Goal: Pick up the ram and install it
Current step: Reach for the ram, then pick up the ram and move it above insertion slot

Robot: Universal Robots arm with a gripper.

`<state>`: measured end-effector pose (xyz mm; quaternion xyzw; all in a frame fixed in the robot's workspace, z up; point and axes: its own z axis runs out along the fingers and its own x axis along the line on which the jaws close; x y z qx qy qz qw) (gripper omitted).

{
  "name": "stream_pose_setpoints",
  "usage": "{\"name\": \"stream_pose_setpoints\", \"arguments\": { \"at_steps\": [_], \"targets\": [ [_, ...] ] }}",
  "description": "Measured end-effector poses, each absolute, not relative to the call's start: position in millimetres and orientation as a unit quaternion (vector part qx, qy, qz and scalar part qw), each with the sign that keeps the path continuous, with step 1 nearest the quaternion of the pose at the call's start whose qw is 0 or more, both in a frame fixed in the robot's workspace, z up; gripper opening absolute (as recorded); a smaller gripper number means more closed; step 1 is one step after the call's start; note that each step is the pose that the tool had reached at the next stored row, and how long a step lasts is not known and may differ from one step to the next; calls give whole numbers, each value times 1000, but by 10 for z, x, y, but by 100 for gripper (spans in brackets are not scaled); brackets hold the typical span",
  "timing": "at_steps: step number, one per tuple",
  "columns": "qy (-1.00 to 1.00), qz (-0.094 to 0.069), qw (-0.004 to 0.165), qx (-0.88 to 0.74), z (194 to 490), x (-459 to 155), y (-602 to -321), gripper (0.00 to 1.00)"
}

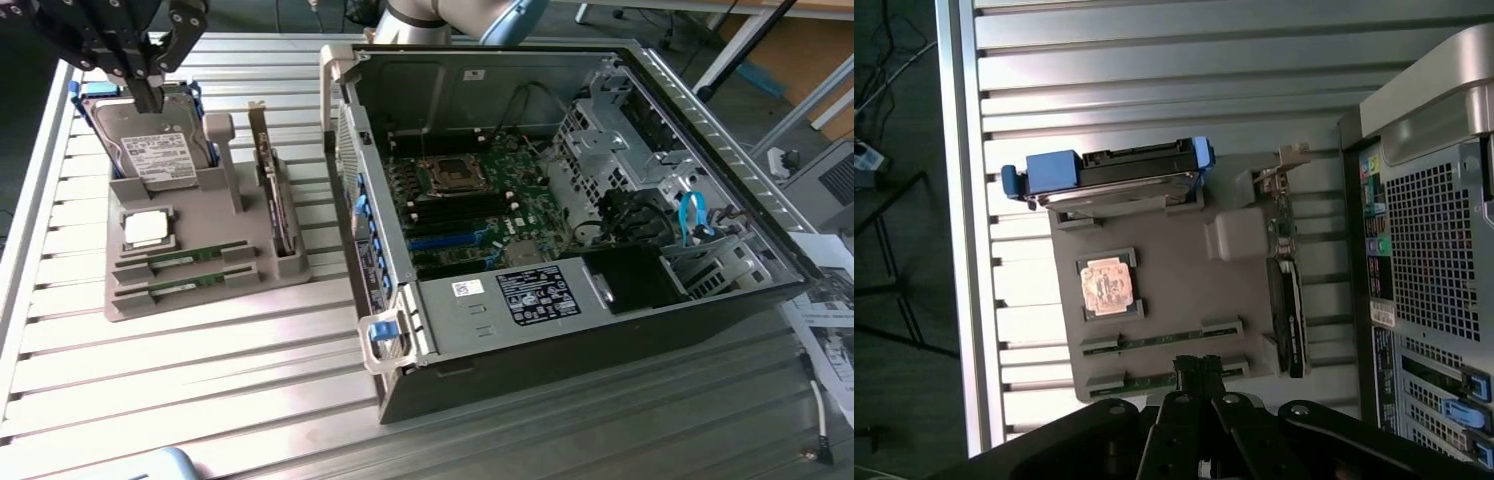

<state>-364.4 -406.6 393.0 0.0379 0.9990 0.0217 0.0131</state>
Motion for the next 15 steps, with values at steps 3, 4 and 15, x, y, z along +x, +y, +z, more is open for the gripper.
{"name": "stream_pose_setpoints", "arguments": {
  "at_steps": [3, 4, 15],
  "targets": [
    [999, 21, 13, 38, 3931, -3644, -4153, 10],
    [999, 21, 13, 38, 3930, -3644, -4168, 10],
    [999, 21, 13, 38, 3930, -3644, -4186, 10]
  ]
}}
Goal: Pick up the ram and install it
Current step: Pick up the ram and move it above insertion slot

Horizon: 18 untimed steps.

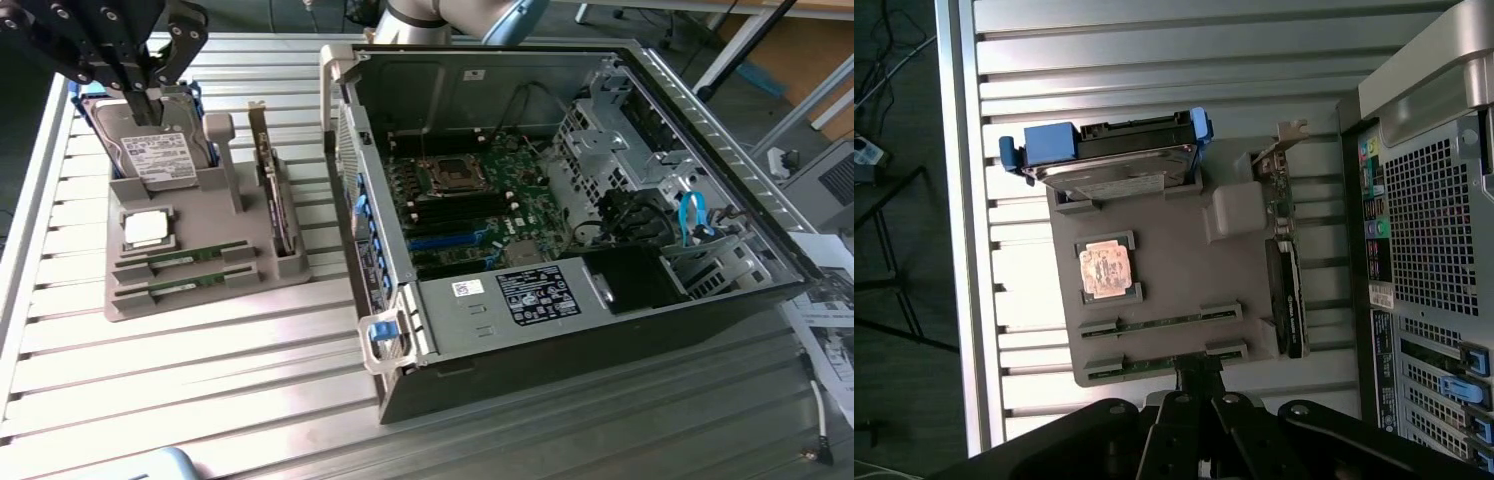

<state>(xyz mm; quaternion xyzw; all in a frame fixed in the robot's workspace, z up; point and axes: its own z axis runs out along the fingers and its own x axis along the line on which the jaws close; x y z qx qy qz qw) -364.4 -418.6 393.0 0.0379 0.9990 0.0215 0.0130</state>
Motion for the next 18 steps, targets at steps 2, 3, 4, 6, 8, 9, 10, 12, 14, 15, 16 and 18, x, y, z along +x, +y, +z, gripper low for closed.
{"name": "stream_pose_setpoints", "arguments": {
  "at_steps": [2, 3, 4, 6, 8, 9, 10, 12, 14, 15, 16, 18],
  "targets": [
    [999, 21, 13, 38, 3930, -3644, -4186, 10],
    [999, 21, 13, 38, 3930, -3644, -4186, 10],
    [999, 21, 13, 38, 3930, -3644, -4186, 10],
    [999, 21, 13, 38, 3930, -3644, -4186, 10],
    [999, 21, 13, 38, 3930, -3644, -4185, 10],
    [999, 21, 13, 38, 3930, -3644, -4186, 10],
    [999, 21, 13, 37, 3930, -3644, -4186, 10],
    [999, 22, 13, 35, 3930, -3644, -4185, 10],
    [999, 22, 13, 32, 3930, -3644, -4185, 10],
    [999, 22, 13, 28, 3930, -3644, -4186, 10],
    [999, 22, 13, 24, 3930, -3644, -4185, 10],
    [1000, 22, 13, 15, 3931, -3644, -4186, 10]
  ]
}}
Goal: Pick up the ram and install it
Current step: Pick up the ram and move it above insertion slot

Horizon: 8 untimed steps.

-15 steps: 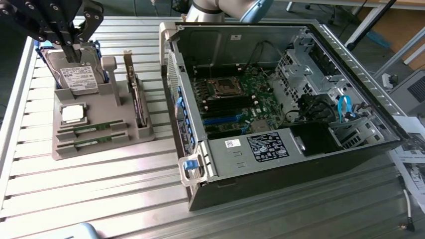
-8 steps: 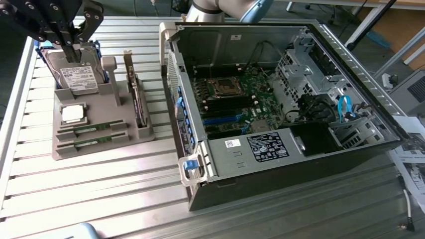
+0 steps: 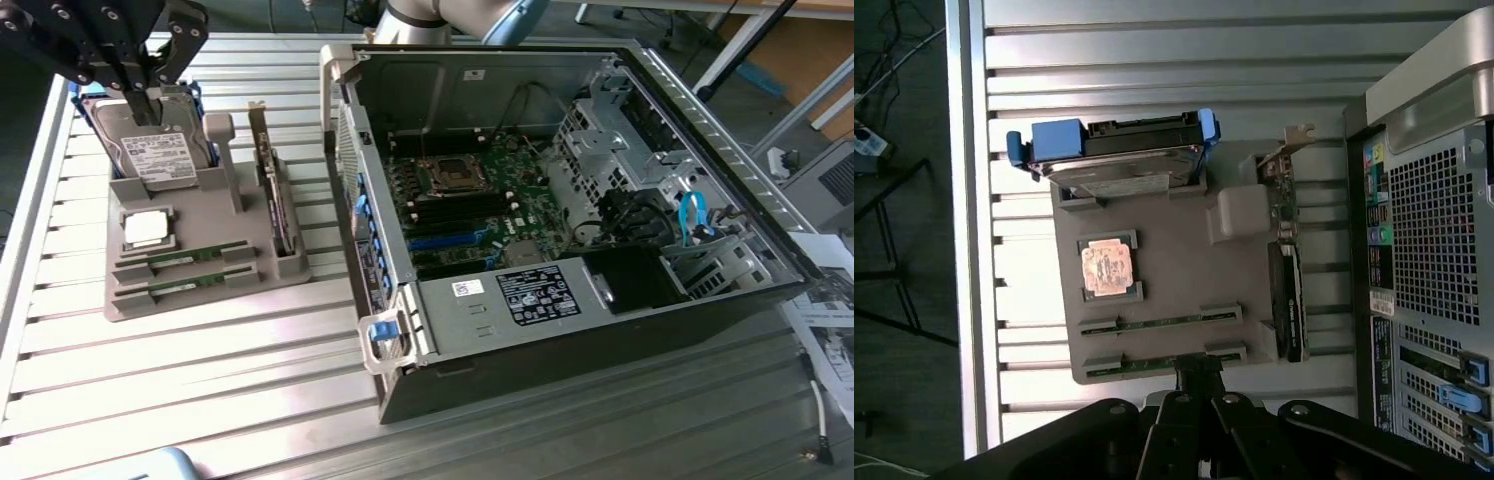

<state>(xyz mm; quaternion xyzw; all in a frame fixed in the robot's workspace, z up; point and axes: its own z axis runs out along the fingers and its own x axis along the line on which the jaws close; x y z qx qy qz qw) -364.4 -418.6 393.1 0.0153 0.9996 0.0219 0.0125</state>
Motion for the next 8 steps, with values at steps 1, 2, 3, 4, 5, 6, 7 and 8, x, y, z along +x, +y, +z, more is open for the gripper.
{"name": "stream_pose_setpoints", "arguments": {
  "at_steps": [1, 2, 3, 4, 5, 6, 7, 8],
  "targets": [
    [1000, 22, 12, 10, 3930, -3644, -4186, 10],
    [1000, 22, 12, 5, 3930, -3644, -4186, 10],
    [1000, 22, 12, 1, 3930, -3644, -4186, 10],
    [1000, 22, 12, -3, 3930, -3644, -4186, 10],
    [1000, 22, 12, -8, 3930, -3644, -4186, 10],
    [1000, 22, 12, -12, 3930, -3644, -4186, 10],
    [999, 22, 12, -22, 3930, -3644, -4186, 10],
    [999, 22, 12, -27, 3930, -3644, -4186, 10]
  ]
}}
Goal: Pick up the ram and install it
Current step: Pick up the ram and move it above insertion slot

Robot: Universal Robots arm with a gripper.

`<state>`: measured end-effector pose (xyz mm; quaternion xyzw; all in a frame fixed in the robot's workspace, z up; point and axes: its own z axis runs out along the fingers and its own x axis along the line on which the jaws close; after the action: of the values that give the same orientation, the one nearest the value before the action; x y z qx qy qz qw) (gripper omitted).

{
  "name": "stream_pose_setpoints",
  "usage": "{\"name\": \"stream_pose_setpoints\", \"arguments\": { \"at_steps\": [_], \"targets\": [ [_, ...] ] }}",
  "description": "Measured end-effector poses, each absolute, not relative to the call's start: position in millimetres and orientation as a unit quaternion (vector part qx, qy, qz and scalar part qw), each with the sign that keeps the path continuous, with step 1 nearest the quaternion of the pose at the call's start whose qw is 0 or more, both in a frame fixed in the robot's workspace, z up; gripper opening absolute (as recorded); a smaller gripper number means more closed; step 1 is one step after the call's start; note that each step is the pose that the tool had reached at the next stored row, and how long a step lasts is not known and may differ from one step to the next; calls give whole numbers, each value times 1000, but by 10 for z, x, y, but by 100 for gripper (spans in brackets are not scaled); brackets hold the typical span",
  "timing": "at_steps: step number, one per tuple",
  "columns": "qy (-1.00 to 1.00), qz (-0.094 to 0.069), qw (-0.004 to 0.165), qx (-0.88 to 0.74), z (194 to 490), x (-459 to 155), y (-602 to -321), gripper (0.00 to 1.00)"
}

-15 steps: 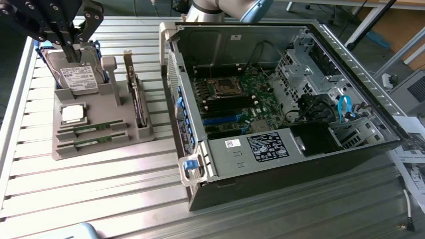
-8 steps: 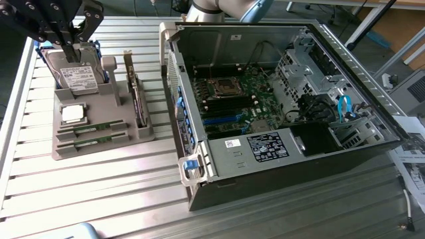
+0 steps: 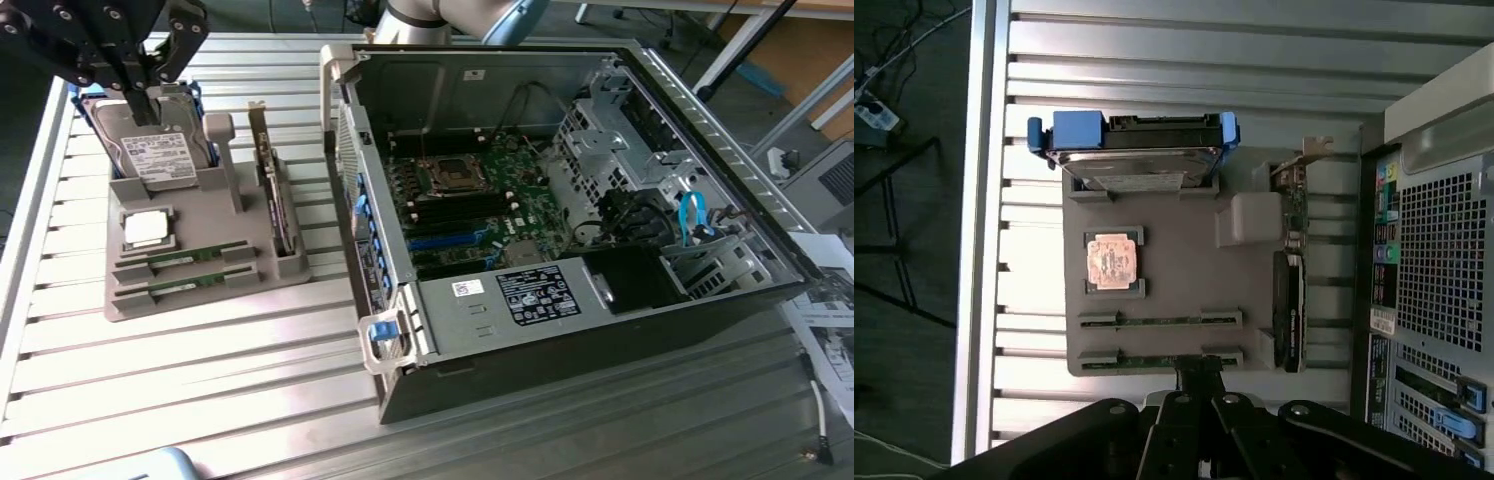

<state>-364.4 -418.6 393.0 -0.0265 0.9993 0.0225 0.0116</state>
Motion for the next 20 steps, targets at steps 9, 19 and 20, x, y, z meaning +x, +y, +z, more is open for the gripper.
{"name": "stream_pose_setpoints", "arguments": {
  "at_steps": [9, 19, 20],
  "targets": [
    [997, 23, 11, -76, 3930, -3644, -4186, 10],
    [988, 24, 9, -150, 3930, -3644, -4186, 10],
    [987, 24, 9, -158, 3930, -3644, -4186, 10]
  ]
}}
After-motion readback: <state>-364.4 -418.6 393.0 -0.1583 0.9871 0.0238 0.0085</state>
